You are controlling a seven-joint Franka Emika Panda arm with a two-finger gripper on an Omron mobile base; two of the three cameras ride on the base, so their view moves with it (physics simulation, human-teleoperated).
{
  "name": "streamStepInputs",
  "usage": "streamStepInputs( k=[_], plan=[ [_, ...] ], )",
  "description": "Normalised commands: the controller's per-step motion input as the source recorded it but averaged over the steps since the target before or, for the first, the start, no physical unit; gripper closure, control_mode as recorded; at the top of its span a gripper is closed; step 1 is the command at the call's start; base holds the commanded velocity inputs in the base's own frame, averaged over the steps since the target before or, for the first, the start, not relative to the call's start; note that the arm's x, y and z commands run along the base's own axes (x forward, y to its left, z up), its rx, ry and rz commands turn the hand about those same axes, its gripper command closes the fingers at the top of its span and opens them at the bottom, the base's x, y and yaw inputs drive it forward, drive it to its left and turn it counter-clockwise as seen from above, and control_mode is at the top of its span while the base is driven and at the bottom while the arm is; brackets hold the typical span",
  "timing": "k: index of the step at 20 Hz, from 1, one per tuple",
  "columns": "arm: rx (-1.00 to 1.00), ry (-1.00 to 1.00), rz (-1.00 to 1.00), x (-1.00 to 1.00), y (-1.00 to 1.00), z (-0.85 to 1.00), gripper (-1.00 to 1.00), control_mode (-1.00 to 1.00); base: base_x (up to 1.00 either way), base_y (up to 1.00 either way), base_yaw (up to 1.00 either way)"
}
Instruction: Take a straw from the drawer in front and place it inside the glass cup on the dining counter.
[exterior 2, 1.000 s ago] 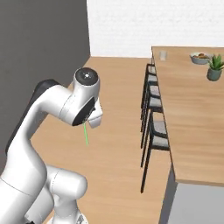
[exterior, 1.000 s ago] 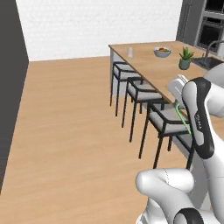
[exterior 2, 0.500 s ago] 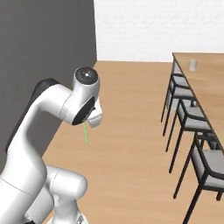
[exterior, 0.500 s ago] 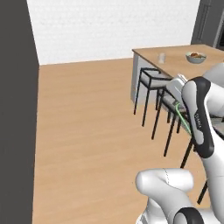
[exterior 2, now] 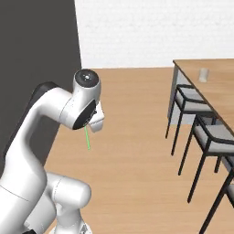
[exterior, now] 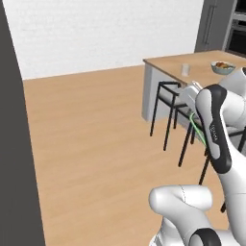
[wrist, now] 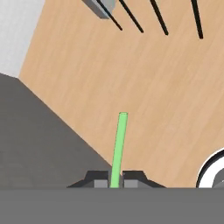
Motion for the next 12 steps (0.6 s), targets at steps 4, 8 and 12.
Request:
streamStepInputs(
  k=[4,8,12],
  plan=[
    [0.00,0.00,0.00,0.00,0.00,0.00,1.00,1.00,1.00,0.60,-0.41],
    [0.00,0.00,0.00,0.00,0.00,0.00,1.00,1.00,1.00,0.65,-0.44],
    [0.00,0.00,0.00,0.00,0.00,0.00,1.00,1.00,1.00,0.87,-0.48]
  ],
)
